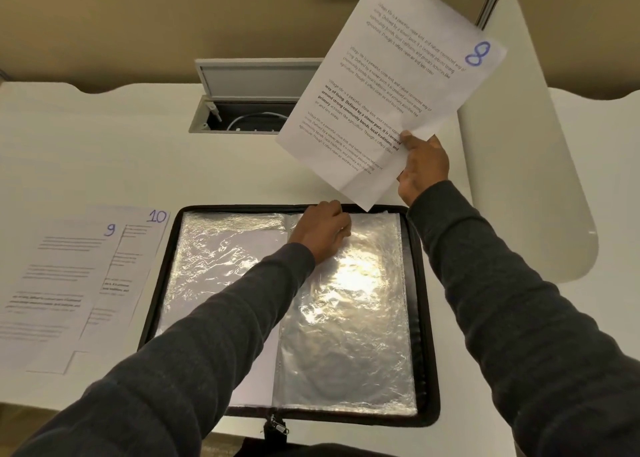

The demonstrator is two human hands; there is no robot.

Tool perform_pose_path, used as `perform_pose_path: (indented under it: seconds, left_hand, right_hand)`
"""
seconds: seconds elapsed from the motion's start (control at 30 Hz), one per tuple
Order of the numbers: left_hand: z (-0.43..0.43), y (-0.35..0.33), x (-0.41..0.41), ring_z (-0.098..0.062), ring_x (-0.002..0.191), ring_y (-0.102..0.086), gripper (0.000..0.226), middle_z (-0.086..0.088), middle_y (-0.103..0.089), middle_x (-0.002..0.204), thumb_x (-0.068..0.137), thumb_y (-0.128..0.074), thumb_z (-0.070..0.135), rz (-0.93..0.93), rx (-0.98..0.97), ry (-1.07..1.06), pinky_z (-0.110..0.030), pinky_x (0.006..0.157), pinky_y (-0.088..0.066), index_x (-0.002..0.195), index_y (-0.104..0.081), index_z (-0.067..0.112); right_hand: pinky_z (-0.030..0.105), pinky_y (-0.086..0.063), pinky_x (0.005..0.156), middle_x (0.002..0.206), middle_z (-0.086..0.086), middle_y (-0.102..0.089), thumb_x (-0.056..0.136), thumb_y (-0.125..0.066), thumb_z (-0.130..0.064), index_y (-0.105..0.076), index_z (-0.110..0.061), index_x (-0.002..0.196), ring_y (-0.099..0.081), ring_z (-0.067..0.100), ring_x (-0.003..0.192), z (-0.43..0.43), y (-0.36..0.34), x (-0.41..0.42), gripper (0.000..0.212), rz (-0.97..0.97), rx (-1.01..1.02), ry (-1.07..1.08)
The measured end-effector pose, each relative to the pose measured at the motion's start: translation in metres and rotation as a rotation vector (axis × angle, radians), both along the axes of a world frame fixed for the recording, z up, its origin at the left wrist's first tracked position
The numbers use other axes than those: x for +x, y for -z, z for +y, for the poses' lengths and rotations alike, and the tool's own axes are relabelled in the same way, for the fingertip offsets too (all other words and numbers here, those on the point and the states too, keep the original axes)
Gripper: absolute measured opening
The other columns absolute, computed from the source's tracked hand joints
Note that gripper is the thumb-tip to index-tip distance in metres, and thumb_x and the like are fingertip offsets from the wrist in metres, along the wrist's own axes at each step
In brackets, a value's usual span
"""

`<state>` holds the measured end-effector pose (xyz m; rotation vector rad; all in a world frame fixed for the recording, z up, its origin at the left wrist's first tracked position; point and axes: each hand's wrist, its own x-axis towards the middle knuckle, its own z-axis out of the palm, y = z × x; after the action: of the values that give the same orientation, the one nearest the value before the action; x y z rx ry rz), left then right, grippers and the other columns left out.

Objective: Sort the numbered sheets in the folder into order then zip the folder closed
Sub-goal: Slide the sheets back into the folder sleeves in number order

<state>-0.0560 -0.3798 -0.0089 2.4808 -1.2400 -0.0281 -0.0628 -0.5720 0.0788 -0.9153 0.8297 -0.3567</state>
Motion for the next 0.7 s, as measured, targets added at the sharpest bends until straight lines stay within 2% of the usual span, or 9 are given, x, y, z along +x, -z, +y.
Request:
perform_pose_path:
  seconds: [0.13, 0.23, 0.3, 0.4, 0.53, 0.6, 0.7]
  left_hand:
    - [-0.001, 0.005, 0.0, -0.031, 0.065, -0.054, 0.007, -0.008, -0.057, 0.076, 0.08, -0.072, 0.006, -0.034, 0.014, 0.001, -0.031, 0.061, -0.029, 0.084, -0.074, 0.011]
    - [-0.001, 0.004, -0.003, -0.033, 0.081, -0.061, 0.021, -0.008, -0.068, 0.092, 0.089, -0.063, 0.01, 0.007, 0.048, -0.014, -0.034, 0.069, -0.042, 0.109, -0.069, 0.012]
    - [-0.002, -0.002, -0.007, -0.03, 0.086, -0.062, 0.02, -0.006, -0.07, 0.097, 0.095, -0.055, 0.015, 0.082, 0.037, -0.056, -0.035, 0.074, -0.045, 0.114, -0.061, 0.014]
    - [-0.003, -0.003, -0.008, -0.028, 0.084, -0.06, 0.012, -0.005, -0.068, 0.094, 0.096, -0.053, 0.021, 0.109, 0.041, -0.055, -0.033, 0.071, -0.042, 0.104, -0.059, 0.014]
    - [-0.004, 0.008, -0.008, -0.027, 0.095, -0.056, 0.014, -0.006, -0.063, 0.105, 0.091, -0.062, 0.025, 0.053, 0.081, 0.03, -0.037, 0.08, -0.04, 0.098, -0.072, 0.017]
    - [-0.006, 0.013, -0.01, -0.027, 0.097, -0.05, 0.02, -0.005, -0.056, 0.105, 0.09, -0.061, 0.028, 0.026, 0.118, 0.009, -0.038, 0.081, -0.035, 0.106, -0.072, 0.021]
    - [-0.011, 0.014, -0.014, -0.025, 0.102, -0.043, 0.035, -0.005, -0.048, 0.108, 0.093, -0.053, 0.034, 0.035, 0.258, 0.002, -0.038, 0.085, -0.03, 0.126, -0.059, 0.023]
  right_hand:
    - [0.039, -0.055, 0.081, 0.084, 0.004, -0.067, 0.097, -0.061, -0.005, -0.052, -0.019, 0.085, -0.064, 0.017, 0.071, -0.001, 0.001, -0.001, 0.021, -0.007, 0.007, 0.016]
    - [0.04, -0.057, 0.082, 0.086, 0.004, -0.067, 0.098, -0.06, -0.006, -0.052, -0.019, 0.085, -0.065, 0.018, 0.073, -0.002, 0.001, -0.002, 0.02, -0.01, 0.007, 0.017]
    - [0.042, -0.057, 0.085, 0.087, 0.005, -0.068, 0.098, -0.06, -0.007, -0.051, -0.018, 0.086, -0.066, 0.018, 0.074, -0.002, 0.001, -0.002, 0.019, -0.007, 0.002, 0.016]
    - [0.042, -0.058, 0.085, 0.087, 0.004, -0.069, 0.098, -0.06, -0.007, -0.051, -0.019, 0.087, -0.067, 0.018, 0.074, -0.003, 0.0, -0.002, 0.018, -0.01, -0.001, 0.021]
    - [0.041, -0.059, 0.083, 0.09, 0.006, -0.069, 0.098, -0.059, -0.007, -0.052, -0.018, 0.088, -0.067, 0.02, 0.078, -0.002, 0.001, -0.001, 0.017, -0.017, 0.0, 0.021]
    - [0.04, -0.059, 0.08, 0.091, 0.007, -0.069, 0.099, -0.059, -0.007, -0.052, -0.018, 0.088, -0.067, 0.021, 0.078, -0.001, 0.002, -0.001, 0.016, -0.015, -0.005, 0.021]
    - [0.035, -0.059, 0.072, 0.089, 0.005, -0.069, 0.099, -0.058, -0.007, -0.054, -0.019, 0.09, -0.066, 0.019, 0.075, 0.0, 0.005, -0.002, 0.015, -0.008, -0.013, 0.023]
